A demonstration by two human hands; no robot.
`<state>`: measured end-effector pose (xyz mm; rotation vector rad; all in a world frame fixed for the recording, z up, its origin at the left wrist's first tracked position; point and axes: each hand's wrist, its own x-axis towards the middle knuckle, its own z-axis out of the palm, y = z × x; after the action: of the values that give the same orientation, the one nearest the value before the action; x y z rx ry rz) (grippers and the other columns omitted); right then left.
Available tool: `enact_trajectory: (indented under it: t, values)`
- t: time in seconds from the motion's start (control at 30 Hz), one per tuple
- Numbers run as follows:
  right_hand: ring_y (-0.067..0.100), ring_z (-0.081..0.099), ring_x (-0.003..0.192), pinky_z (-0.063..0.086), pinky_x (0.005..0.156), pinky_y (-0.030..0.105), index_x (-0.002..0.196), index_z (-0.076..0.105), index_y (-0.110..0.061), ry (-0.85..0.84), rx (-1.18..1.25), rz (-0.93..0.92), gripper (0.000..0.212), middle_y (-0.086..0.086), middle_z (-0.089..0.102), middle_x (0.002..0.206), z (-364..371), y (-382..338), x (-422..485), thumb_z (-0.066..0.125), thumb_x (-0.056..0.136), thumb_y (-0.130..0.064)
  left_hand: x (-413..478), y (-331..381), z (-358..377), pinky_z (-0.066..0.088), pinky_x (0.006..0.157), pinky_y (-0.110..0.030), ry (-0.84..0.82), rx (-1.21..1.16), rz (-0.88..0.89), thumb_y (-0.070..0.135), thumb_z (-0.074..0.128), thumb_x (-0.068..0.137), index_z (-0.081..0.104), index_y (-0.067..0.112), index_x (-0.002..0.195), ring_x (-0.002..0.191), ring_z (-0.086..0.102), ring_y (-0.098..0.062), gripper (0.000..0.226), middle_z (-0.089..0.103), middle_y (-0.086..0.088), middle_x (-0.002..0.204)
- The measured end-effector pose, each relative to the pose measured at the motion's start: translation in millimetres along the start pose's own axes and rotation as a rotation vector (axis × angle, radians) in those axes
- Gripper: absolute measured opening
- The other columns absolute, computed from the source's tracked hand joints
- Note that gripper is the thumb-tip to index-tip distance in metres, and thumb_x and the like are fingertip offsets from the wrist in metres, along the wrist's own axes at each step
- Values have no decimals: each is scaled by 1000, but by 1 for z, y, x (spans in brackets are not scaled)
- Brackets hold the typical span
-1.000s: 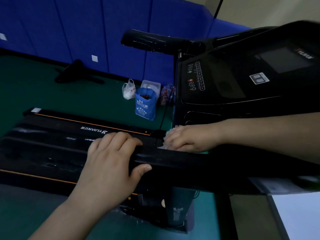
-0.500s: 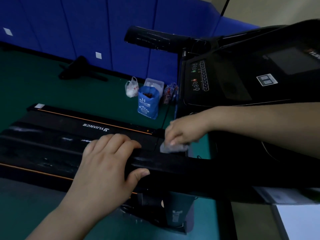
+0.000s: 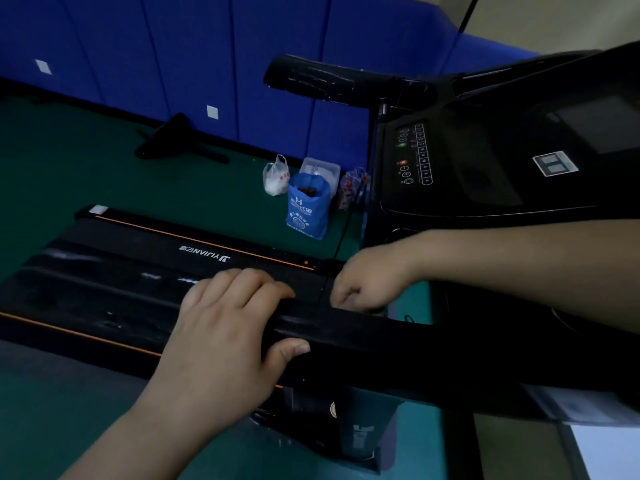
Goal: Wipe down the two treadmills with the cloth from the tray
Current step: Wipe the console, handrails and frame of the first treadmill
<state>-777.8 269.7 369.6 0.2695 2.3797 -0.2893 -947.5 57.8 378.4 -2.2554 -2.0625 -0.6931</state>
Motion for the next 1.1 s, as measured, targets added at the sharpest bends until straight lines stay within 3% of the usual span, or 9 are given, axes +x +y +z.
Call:
enact_trajectory:
  t: [0.13,0.3,0.4,0.53,0.63,0.7,0.83,0.93,1.1]
  values:
    - [21,65,91,51,86,39,106,65,-28,104,124,-84,50,-4,65,101,3,10,-9,32,87,-61,0,-1,0,29,87,-31,4,5,2,63,46,75,62,26,106,99,53,-20,51,56,10,103]
    - [19,56,105,38,101,37,119,62,-21,249,-172,61,41,1,63,111,-19,64,-24,35,100,-45,-1,-1,1,29,88,-31,10,-2,8,64,46,76,62,26,107,100,51,-18,52,55,11,103]
    - [20,54,108,35,104,35,120,61,-18,298,-188,103,42,3,62,114,-18,68,-29,34,101,-43,-1,-1,2,30,88,-32,5,3,9,64,46,76,61,26,108,100,52,-19,52,55,10,103]
    - [25,59,102,42,98,39,114,65,-15,412,-101,-98,43,6,65,109,9,28,-34,38,97,-43,-1,-2,2,30,88,-32,11,1,10,63,47,76,61,25,108,100,52,-19,52,55,10,104]
    - [26,53,109,39,101,35,120,61,-12,372,-74,-275,37,9,62,116,25,4,-38,47,97,-37,0,-1,2,30,87,-32,20,0,16,62,47,75,62,26,107,99,52,-19,51,55,10,103]
    - [25,49,116,35,104,33,128,57,-13,330,-70,-277,48,10,57,124,17,18,-51,48,94,-46,1,-1,2,29,87,-31,13,1,17,62,48,75,62,26,107,99,51,-19,50,55,10,103]
    - [24,43,128,32,111,41,139,48,-17,355,-190,-52,59,7,49,139,-5,72,-67,53,90,-50,0,-2,3,28,87,-31,5,6,16,63,47,75,61,26,107,100,50,-18,51,55,10,103]
    - [21,39,132,22,114,33,140,47,-19,361,-178,14,56,4,49,141,-6,82,-62,58,91,-43,0,-2,3,28,87,-31,8,0,14,63,46,75,61,26,107,100,49,-17,51,55,11,103]
    - [28,47,122,35,106,39,134,53,-11,419,-98,-174,56,13,55,130,12,40,-56,59,88,-43,1,-2,2,27,86,-30,7,-1,20,63,46,75,61,26,107,100,49,-17,51,55,11,103]
